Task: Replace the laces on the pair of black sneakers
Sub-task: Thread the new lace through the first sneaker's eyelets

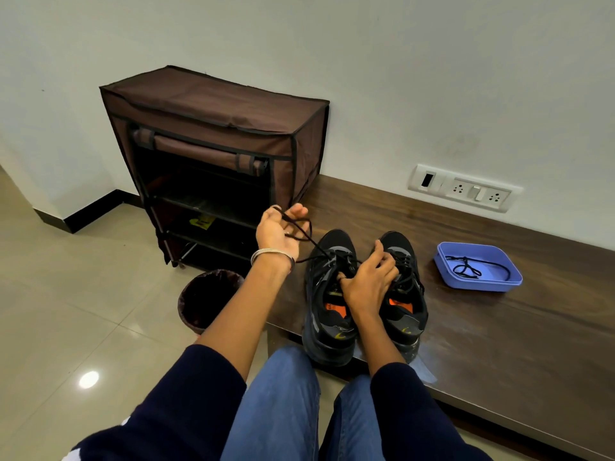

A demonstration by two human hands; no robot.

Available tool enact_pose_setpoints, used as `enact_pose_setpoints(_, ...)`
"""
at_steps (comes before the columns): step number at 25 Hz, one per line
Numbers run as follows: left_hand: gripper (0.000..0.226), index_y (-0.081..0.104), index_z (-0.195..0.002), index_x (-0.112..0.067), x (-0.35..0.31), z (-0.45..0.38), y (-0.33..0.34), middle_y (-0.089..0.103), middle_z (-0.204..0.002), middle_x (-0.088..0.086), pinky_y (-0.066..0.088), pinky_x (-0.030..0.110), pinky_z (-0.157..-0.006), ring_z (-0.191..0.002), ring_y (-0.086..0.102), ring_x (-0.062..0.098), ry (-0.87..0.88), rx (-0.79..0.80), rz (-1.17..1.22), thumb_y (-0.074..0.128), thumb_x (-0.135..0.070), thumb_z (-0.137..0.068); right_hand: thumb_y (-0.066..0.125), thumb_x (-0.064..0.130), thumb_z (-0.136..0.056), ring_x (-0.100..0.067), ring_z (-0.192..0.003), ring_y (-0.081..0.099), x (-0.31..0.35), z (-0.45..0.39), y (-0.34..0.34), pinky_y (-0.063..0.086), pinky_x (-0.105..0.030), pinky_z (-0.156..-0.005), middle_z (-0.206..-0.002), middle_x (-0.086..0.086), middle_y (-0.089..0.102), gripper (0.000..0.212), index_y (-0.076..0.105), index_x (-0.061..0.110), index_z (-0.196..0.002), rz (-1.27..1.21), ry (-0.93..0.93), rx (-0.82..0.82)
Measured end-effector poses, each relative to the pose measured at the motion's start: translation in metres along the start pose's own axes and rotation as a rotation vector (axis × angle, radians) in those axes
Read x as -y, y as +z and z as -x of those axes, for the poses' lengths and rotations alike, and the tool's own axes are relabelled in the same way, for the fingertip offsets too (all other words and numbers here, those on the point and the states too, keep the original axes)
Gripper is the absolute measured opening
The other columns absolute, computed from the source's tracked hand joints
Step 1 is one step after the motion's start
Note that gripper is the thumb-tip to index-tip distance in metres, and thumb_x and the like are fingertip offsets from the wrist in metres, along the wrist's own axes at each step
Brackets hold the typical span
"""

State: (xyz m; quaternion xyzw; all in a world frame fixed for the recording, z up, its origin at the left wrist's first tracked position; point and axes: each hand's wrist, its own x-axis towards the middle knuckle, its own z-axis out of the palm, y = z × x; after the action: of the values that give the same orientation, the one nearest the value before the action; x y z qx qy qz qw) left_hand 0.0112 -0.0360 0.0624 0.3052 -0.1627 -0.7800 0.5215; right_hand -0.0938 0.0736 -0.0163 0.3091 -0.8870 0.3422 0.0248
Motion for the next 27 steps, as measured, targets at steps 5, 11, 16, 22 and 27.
enact_pose_setpoints(5, 0.022, 0.063, -0.082, -0.017, -0.003, 0.004, -0.017, 0.053, -0.06, 0.001, 0.034, 0.023, -0.046, -0.046, 0.043, 0.016, 0.146, 0.128, -0.743, 0.052, -0.033, -0.092, 0.082, 0.023, -0.074, -0.034, -0.125, 0.039, 0.007, 0.004, 0.001, 0.047, -0.043, -0.096, -0.144, -0.018, 0.028, 0.111, 0.004, 0.013, -0.152, -0.021, -0.031, 0.132)
enact_pose_setpoints(11, 0.019, 0.072, -0.099, -0.029, 0.039, -0.006, -0.051, 0.065, -0.107, 0.0, 0.051, 0.035, -0.079, -0.097, 0.063, 0.026, 0.452, 0.328, -1.94, 0.061, -0.04, -0.088, 0.082, 0.014, -0.073, -0.033, -0.119, 0.049, 0.007, 0.002, -0.001, 0.046, -0.037, -0.095, -0.142, -0.021, 0.029, 0.121, -0.009, 0.015, -0.154, -0.217, -0.003, 0.232)
enact_pose_setpoints(16, 0.039, 0.064, -0.099, -0.001, 0.037, -0.017, -0.056, 0.068, -0.098, 0.019, 0.052, 0.04, -0.076, -0.089, 0.064, 0.039, 0.261, -0.171, -1.393, 0.039, -0.031, -0.092, 0.082, 0.016, -0.074, -0.033, -0.129, 0.041, 0.007, 0.001, -0.003, 0.041, -0.043, -0.103, -0.142, -0.018, 0.038, 0.123, -0.012, 0.014, -0.153, -0.17, 0.043, 0.22)
enact_pose_setpoints(22, 0.033, 0.058, -0.073, -0.009, 0.009, -0.017, -0.089, 0.07, -0.066, 0.008, 0.058, 0.045, -0.072, -0.064, 0.066, 0.032, 0.119, -0.433, -0.963, 0.043, -0.035, -0.089, 0.079, 0.025, -0.078, -0.034, -0.129, 0.041, 0.012, 0.004, -0.002, 0.04, -0.049, -0.103, -0.141, -0.016, 0.043, 0.119, -0.013, 0.012, -0.152, -0.002, 0.007, 0.191)
enact_pose_setpoints(27, 0.064, 0.06, -0.112, -0.01, 0.016, -0.011, -0.097, 0.067, -0.106, 0.012, 0.048, 0.041, -0.082, -0.102, 0.061, 0.037, 0.067, -0.241, -1.765, 0.045, -0.067, -0.085, 0.076, 0.026, -0.08, -0.034, -0.131, 0.038, 0.014, 0.006, -0.002, 0.038, -0.052, -0.103, -0.144, -0.014, 0.039, 0.113, -0.01, 0.014, -0.153, 0.07, -0.017, 0.209)
